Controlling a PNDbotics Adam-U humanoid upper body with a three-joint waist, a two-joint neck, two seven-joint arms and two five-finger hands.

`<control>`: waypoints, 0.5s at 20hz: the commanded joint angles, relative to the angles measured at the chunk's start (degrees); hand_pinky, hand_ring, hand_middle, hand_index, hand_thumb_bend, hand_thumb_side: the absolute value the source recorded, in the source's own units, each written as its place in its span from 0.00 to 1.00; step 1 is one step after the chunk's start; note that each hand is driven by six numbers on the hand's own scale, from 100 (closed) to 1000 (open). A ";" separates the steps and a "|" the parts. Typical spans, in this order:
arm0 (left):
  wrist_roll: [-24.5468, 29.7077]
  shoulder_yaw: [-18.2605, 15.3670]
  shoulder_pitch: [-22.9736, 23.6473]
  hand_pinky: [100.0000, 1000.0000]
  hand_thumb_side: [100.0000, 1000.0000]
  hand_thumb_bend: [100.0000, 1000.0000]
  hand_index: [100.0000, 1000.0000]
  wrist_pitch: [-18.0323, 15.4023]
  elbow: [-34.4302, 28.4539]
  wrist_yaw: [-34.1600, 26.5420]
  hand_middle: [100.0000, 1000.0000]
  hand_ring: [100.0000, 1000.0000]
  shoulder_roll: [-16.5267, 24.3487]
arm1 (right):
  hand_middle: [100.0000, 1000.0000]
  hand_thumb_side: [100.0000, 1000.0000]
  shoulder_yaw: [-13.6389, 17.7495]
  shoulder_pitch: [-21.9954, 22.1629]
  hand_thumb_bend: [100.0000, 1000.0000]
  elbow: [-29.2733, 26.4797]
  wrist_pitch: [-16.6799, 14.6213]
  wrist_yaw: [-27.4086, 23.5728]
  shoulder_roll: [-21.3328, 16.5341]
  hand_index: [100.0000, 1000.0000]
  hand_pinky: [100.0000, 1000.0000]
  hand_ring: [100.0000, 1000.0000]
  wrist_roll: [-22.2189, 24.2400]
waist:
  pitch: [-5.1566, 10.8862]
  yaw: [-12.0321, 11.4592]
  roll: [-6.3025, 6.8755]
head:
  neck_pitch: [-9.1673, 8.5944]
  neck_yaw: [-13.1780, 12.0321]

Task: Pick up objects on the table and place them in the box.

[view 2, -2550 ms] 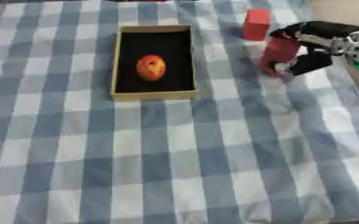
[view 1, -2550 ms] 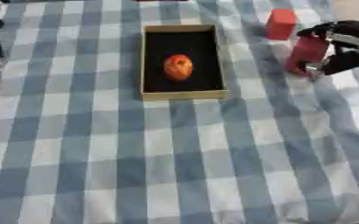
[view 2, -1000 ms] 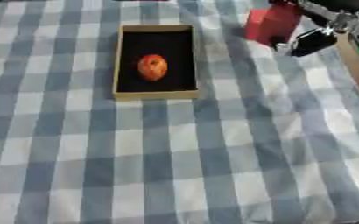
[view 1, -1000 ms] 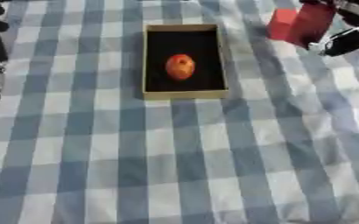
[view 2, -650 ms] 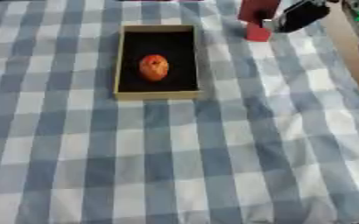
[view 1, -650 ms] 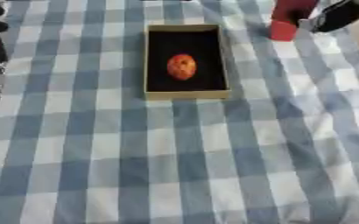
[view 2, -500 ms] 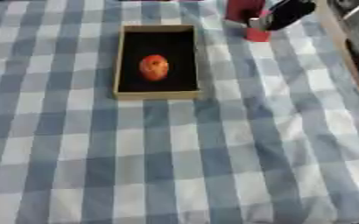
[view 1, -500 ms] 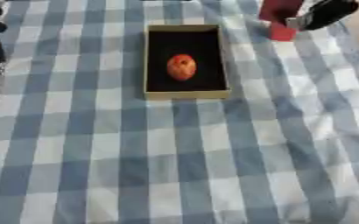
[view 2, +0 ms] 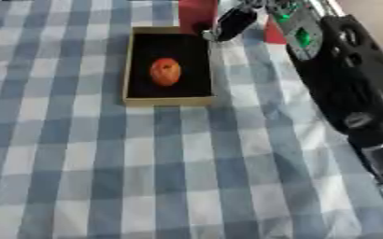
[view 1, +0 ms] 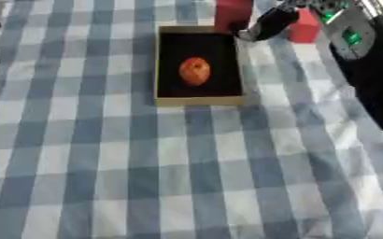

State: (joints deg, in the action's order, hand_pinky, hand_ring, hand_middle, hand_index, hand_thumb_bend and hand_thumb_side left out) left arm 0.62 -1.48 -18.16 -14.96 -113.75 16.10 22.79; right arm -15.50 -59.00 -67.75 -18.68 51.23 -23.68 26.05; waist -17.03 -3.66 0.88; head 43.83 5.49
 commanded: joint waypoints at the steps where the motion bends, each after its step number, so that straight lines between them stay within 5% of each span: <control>1: 0.07 -0.07 -0.76 0.70 0.49 0.00 0.60 -0.27 -0.84 -0.50 0.63 0.77 0.49 | 0.53 0.00 1.03 -1.16 0.16 2.22 -0.51 3.25 1.54 0.61 0.00 0.49 -2.90 | 0.84 -0.25 0.15 | 0.29 0.06; 10: 0.40 0.13 -0.93 0.70 0.50 0.00 0.60 -0.30 -0.84 -0.69 0.63 0.77 0.21 | 0.55 0.00 2.48 -0.36 0.08 8.62 -1.10 9.82 6.10 0.61 0.00 0.51 -8.99 | 0.59 -0.37 0.39 | 0.29 0.26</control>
State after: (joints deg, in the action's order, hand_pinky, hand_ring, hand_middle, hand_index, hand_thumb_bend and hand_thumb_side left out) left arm 0.87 -1.26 -18.34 -15.20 -113.75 15.64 22.35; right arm -13.71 -58.37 -59.29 -19.77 59.97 -17.51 17.90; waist -17.42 -3.92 1.14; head 43.83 5.65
